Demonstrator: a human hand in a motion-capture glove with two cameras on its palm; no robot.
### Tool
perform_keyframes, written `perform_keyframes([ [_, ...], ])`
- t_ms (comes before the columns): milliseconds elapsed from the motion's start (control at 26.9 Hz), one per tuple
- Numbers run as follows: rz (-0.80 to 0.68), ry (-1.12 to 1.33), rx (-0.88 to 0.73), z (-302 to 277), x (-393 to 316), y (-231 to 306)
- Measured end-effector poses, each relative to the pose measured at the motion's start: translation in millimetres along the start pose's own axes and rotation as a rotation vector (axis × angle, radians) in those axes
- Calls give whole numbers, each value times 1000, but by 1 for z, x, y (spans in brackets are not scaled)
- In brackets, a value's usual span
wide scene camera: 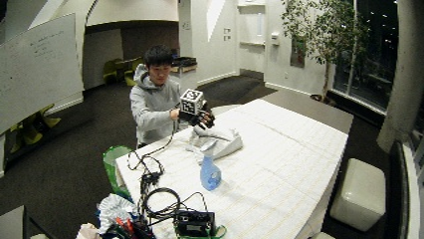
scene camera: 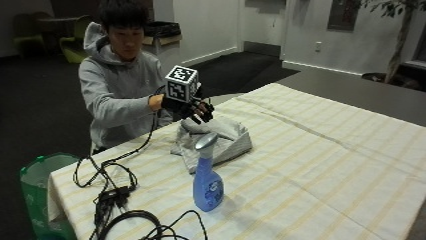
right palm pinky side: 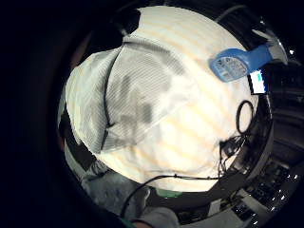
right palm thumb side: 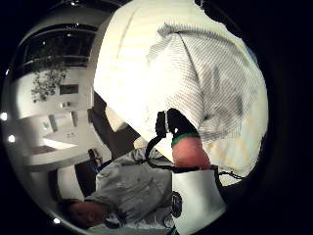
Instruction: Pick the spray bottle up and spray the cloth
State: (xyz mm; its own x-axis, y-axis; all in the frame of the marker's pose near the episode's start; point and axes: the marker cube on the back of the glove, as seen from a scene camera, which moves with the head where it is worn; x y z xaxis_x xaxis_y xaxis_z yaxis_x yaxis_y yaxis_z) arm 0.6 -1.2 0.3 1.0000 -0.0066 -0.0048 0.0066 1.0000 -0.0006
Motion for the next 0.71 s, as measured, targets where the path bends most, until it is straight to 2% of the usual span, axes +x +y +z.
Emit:
perform_keyframes([
  [483, -41, 18, -18, -8, -3, -3],
  [706, -87, 11, 40, -15, -7, 9],
])
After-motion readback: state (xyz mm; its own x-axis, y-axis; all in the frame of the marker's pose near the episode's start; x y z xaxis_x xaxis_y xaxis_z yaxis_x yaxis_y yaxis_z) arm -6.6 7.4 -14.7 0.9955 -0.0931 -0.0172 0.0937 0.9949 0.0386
